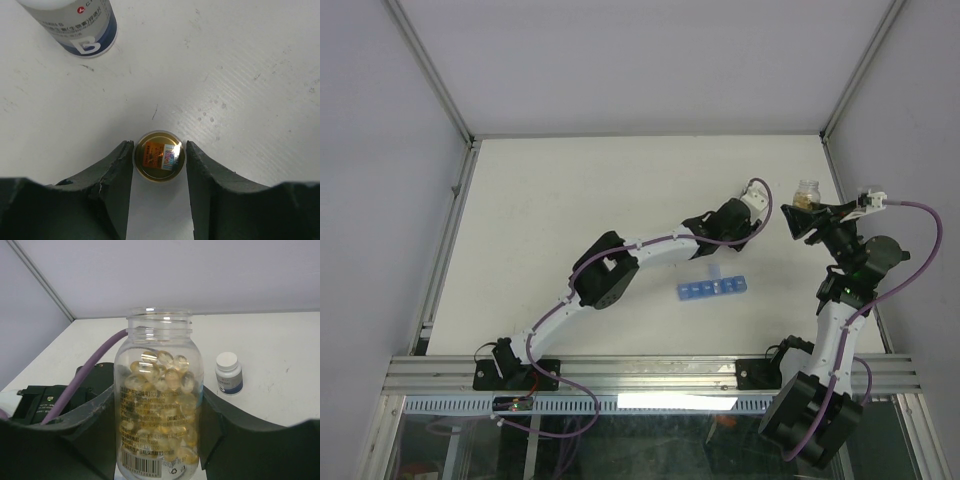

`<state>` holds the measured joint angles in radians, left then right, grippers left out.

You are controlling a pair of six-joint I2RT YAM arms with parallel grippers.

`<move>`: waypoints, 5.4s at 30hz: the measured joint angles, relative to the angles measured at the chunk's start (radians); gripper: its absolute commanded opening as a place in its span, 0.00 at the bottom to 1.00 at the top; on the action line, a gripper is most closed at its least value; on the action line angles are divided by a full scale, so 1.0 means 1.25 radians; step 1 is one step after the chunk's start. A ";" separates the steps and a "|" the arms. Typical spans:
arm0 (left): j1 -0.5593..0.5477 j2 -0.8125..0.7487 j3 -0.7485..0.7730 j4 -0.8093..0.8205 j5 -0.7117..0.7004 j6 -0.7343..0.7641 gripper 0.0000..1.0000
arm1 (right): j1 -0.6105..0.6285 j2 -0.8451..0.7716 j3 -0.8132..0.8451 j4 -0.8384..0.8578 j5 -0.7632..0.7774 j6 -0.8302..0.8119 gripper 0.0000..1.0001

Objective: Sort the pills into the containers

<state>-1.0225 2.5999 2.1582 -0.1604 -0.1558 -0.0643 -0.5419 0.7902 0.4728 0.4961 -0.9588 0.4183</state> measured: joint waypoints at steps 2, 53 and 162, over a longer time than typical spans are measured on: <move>0.000 -0.032 -0.054 0.016 0.000 -0.002 0.34 | -0.002 0.001 0.000 0.000 -0.002 0.000 0.00; 0.275 -0.789 -1.098 0.961 0.709 -0.758 0.31 | 0.478 0.121 0.179 -0.638 -0.207 -0.714 0.00; 0.217 -0.762 -0.892 0.651 0.872 -0.119 0.81 | 0.513 0.116 0.160 -0.580 -0.227 -0.632 0.00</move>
<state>-0.7517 1.6470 1.0435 0.6533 0.9344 -0.2127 0.0994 0.9352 0.6731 -0.2287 -1.2430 -0.3714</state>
